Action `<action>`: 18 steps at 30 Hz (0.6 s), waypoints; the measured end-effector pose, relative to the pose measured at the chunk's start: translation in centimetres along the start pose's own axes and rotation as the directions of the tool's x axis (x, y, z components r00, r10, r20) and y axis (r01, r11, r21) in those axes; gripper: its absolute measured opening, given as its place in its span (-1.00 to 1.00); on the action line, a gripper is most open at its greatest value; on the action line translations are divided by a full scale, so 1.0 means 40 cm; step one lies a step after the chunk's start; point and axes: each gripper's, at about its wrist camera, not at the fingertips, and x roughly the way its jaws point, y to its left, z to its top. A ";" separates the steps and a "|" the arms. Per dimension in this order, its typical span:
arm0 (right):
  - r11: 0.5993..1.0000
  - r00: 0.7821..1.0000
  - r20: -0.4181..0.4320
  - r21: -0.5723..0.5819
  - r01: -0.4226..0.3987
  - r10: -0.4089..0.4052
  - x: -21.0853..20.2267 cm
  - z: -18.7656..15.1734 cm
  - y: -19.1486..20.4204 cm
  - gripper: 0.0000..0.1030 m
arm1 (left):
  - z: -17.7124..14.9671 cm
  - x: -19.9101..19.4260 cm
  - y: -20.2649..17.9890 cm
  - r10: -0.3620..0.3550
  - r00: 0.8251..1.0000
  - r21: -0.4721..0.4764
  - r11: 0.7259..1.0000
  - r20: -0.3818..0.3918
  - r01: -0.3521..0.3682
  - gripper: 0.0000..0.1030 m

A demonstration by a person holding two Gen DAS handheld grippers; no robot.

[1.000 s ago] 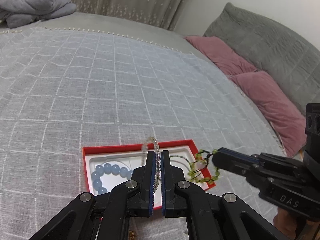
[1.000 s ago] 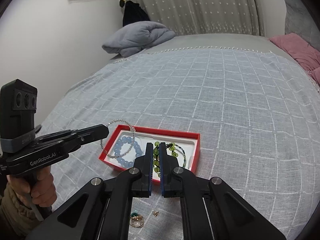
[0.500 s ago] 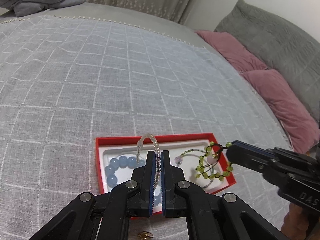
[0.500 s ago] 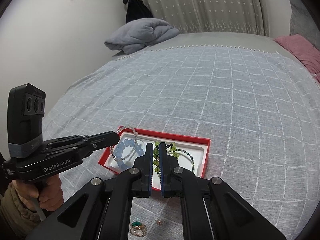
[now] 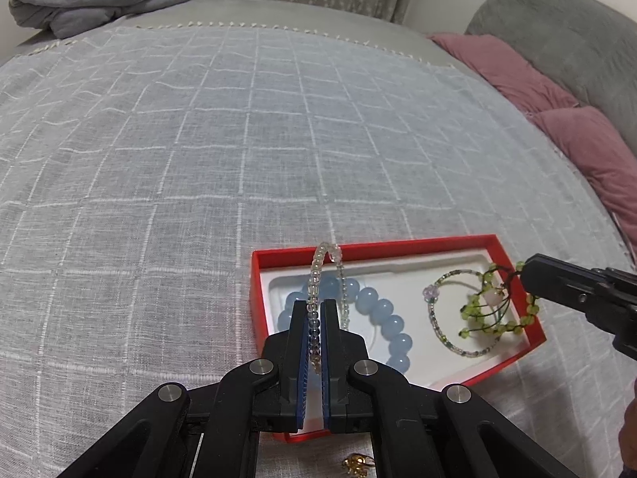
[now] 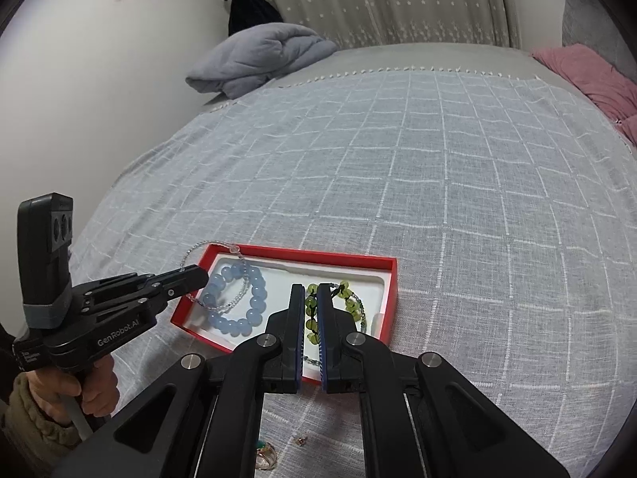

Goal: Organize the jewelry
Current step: 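Lower both bracelets into the red box and open both tools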

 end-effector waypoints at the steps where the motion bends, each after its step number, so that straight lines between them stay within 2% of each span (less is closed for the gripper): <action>1: 1.000 1.000 0.000 -0.003 0.000 0.000 0.001 -0.001 0.001 -0.89 | -0.004 -0.001 -0.001 -0.003 1.000 0.003 1.000 -0.001 0.003 -1.00; 6: 1.000 1.000 -0.001 0.000 0.023 -0.023 0.008 -0.004 -0.004 -0.87 | -0.001 -0.020 -0.015 -0.013 1.000 0.025 1.000 0.021 0.013 -1.00; 10: 0.996 0.997 0.001 -0.015 0.083 -0.083 0.010 -0.006 -0.010 -0.86 | 0.002 -0.023 -0.014 0.005 1.000 0.032 0.999 0.018 -0.006 -0.66; 14: 0.996 0.996 -0.003 -0.014 0.089 -0.089 0.010 -0.010 -0.011 -0.85 | 0.006 -0.033 -0.010 0.027 0.999 0.051 0.998 0.033 -0.028 -0.65; 18: 0.996 0.996 -0.005 -0.010 0.092 -0.092 0.005 -0.013 -0.011 -0.85 | 0.014 -0.037 0.012 0.047 0.998 0.025 0.999 0.041 -0.048 -0.65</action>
